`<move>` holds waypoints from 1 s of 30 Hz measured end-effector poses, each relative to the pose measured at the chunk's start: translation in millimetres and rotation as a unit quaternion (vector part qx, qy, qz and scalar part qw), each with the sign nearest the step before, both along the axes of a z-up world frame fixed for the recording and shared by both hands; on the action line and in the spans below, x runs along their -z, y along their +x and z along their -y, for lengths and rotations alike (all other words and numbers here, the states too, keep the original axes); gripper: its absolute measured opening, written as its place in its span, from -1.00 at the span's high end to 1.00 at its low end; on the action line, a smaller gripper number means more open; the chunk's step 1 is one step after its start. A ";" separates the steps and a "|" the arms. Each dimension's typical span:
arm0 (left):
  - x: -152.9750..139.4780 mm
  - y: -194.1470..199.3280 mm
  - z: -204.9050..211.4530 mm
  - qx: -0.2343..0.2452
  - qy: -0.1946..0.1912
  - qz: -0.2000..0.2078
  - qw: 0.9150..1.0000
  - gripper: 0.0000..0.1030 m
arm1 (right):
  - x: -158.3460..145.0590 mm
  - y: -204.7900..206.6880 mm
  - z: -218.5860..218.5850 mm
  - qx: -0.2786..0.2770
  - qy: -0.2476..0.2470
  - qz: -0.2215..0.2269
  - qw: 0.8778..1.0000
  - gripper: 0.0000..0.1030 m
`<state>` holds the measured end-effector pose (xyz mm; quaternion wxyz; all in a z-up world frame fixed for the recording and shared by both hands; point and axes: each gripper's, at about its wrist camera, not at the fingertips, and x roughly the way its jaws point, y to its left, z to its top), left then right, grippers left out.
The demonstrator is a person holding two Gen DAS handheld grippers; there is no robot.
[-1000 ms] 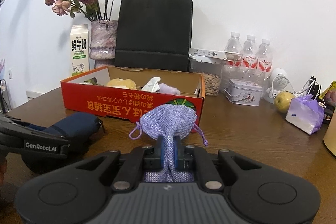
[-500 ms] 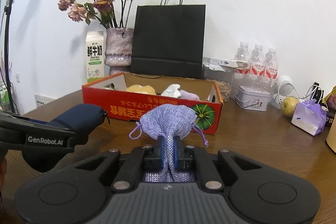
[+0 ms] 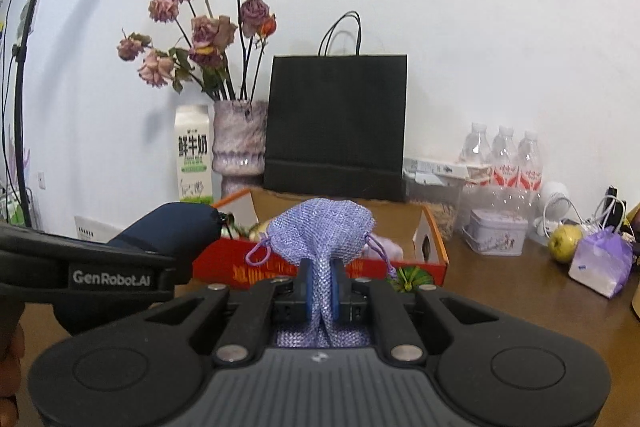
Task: Organize objects
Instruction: 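Carry the navy case and lilac pouch over the red box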
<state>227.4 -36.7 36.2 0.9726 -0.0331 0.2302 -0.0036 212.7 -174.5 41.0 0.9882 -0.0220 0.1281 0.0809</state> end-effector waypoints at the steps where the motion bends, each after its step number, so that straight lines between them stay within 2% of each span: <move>1: -2.5 4.0 0.3 -0.004 -0.002 0.002 1.000 -0.28 | -2.2 2.8 -0.9 0.001 0.001 0.003 1.000 0.85; 13: -8.8 47.7 -0.1 -0.032 -0.022 0.012 0.999 -0.28 | -12.4 47.4 -3.3 0.005 0.023 0.027 0.999 0.85; 30: -7.3 104.9 3.8 -0.031 -0.019 0.015 0.999 -0.28 | -16.0 106.0 -8.3 0.002 0.023 0.034 0.999 0.85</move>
